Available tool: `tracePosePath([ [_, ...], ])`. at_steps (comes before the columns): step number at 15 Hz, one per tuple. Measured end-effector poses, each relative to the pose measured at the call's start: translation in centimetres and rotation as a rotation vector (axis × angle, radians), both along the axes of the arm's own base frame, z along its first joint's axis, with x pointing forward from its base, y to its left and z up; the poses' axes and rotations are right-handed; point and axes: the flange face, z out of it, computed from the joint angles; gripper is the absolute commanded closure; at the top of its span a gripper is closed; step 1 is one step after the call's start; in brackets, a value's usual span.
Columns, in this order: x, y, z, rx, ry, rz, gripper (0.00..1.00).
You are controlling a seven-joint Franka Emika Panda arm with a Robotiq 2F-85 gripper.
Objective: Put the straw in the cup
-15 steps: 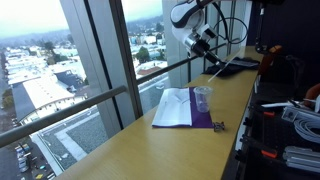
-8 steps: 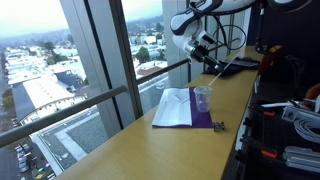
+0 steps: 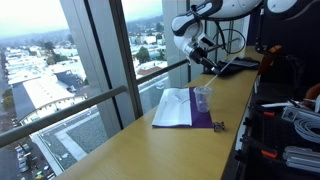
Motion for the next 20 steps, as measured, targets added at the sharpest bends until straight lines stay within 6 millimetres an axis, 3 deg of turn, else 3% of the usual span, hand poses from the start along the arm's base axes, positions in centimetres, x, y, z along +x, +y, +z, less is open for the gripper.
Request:
tracePosePath([
  [4, 0.8, 0.5, 0.2, 0.028, -0.032, -0.006, 1.0],
  [12, 0.9, 1.5, -1.5, 0.032, -0.008, -0.012, 1.0],
  [20, 1.5, 2.1, -0.1, -0.011, -0.034, -0.01, 1.0],
])
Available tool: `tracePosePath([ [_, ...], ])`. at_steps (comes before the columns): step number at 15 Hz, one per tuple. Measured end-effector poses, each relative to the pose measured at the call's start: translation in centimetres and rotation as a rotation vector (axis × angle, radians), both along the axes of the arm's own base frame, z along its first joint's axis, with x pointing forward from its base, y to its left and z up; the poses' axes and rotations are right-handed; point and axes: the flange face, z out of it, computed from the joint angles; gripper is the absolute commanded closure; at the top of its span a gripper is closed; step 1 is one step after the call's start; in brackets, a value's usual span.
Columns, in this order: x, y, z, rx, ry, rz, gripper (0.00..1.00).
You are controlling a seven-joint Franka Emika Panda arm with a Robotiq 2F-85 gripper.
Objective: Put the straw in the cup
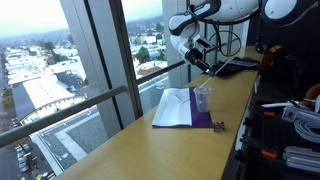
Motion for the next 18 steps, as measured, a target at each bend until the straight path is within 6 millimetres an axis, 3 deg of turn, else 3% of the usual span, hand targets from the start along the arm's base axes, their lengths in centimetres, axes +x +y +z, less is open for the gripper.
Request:
tracePosePath([
  [7, -0.3, -0.4, 0.5, -0.054, 0.012, 0.006, 1.0],
  [18, -1.3, -0.2, -1.7, -0.08, 0.084, 0.001, 1.0],
])
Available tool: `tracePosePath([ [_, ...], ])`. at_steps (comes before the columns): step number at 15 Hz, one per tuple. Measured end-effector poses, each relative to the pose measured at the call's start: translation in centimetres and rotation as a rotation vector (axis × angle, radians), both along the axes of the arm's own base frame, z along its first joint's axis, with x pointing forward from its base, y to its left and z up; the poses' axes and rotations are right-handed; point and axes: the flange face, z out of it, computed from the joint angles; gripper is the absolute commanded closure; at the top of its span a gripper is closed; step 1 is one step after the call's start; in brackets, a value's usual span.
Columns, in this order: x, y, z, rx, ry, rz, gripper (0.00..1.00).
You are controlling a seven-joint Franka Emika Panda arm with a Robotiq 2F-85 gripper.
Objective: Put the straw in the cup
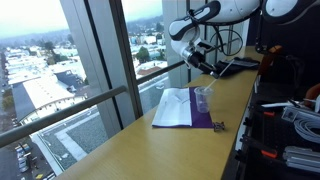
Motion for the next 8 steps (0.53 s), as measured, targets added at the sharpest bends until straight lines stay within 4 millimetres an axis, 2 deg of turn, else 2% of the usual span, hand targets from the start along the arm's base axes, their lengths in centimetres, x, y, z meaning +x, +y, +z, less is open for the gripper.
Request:
tracePosePath([
  [8, -0.2, -1.2, 0.0, -0.024, 0.006, -0.024, 1.0],
])
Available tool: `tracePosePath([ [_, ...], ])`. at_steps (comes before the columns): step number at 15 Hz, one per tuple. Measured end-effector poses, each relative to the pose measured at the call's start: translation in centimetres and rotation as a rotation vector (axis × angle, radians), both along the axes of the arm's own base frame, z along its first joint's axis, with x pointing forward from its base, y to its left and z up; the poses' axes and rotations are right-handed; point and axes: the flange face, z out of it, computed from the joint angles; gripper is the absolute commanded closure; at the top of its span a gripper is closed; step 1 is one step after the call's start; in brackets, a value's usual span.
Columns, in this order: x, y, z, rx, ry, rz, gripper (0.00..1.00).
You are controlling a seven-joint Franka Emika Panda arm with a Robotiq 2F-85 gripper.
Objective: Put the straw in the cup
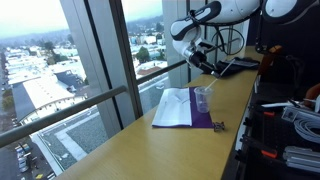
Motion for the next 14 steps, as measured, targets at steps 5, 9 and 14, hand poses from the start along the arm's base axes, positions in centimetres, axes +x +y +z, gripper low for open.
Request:
tracePosePath([
  [5, 0.16, -0.16, 0.34, -0.002, -0.01, -0.002, 1.0],
  [9, 0.18, -0.42, 0.41, -0.002, -0.013, -0.006, 1.0],
  [14, 0.06, -0.78, 0.0, 0.0, -0.007, -0.012, 1.0],
])
